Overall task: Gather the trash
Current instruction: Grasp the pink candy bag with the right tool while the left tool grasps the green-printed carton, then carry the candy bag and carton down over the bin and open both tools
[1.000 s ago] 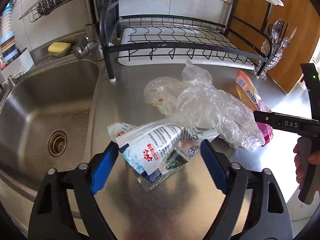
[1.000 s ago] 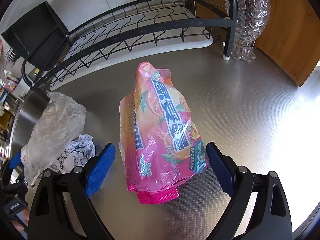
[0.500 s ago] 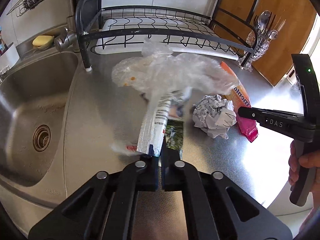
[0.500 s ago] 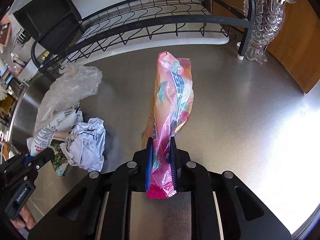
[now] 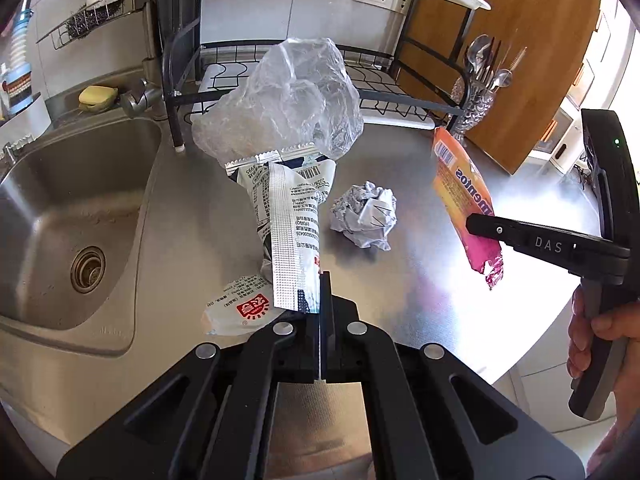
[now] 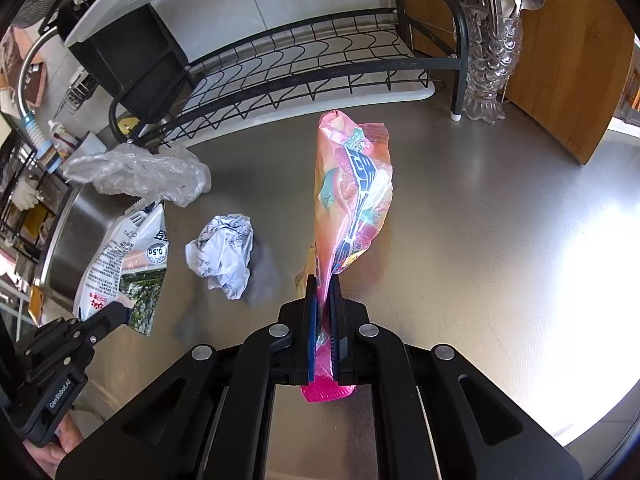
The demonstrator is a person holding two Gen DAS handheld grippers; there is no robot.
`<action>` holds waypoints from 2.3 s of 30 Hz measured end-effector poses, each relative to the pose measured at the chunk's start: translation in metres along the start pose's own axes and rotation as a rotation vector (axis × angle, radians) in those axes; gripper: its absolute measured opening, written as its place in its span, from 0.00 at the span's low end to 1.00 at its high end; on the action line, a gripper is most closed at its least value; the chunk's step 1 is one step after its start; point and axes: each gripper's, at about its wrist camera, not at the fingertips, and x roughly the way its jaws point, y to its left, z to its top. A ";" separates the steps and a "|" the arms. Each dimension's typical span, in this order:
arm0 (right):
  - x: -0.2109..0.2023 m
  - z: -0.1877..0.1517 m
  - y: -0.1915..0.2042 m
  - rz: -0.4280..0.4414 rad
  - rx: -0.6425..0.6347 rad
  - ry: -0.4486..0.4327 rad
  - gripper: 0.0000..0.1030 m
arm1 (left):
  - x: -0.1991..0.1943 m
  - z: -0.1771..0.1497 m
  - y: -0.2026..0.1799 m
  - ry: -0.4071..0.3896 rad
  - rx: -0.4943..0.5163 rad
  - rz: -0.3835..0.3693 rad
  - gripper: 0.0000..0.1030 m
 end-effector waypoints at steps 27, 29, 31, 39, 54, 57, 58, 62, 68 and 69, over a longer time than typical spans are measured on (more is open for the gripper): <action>-0.119 -0.149 0.012 0.077 -0.026 -0.006 0.07 | -0.108 -0.134 -0.067 0.037 -0.014 -0.005 0.00; -0.118 -0.164 0.012 0.075 -0.033 0.022 0.07 | -0.105 -0.148 -0.069 0.055 -0.029 0.003 0.00; -0.114 -0.178 0.010 0.072 -0.026 0.050 0.07 | -0.099 -0.163 -0.067 0.081 -0.051 0.008 0.00; -0.074 -0.233 0.004 0.065 0.002 0.198 0.07 | -0.056 -0.221 -0.065 0.210 -0.110 0.025 0.00; 0.053 -0.290 -0.019 0.025 0.066 0.400 0.06 | 0.059 -0.289 -0.048 0.390 -0.116 0.061 0.00; 0.077 -0.292 -0.022 0.021 0.082 0.433 0.06 | 0.079 -0.294 -0.045 0.416 -0.119 0.052 0.00; 0.084 -0.292 -0.025 0.020 0.087 0.439 0.06 | 0.087 -0.296 -0.044 0.425 -0.118 0.050 0.00; 0.111 -0.298 -0.036 0.019 0.126 0.484 0.06 | 0.114 -0.305 -0.039 0.464 -0.134 0.042 0.00; 0.145 -0.311 -0.042 0.012 0.135 0.516 0.06 | 0.153 -0.319 -0.036 0.528 -0.138 0.016 0.00; 0.150 -0.313 -0.043 0.012 0.142 0.516 0.06 | 0.158 -0.320 -0.033 0.536 -0.140 0.015 0.00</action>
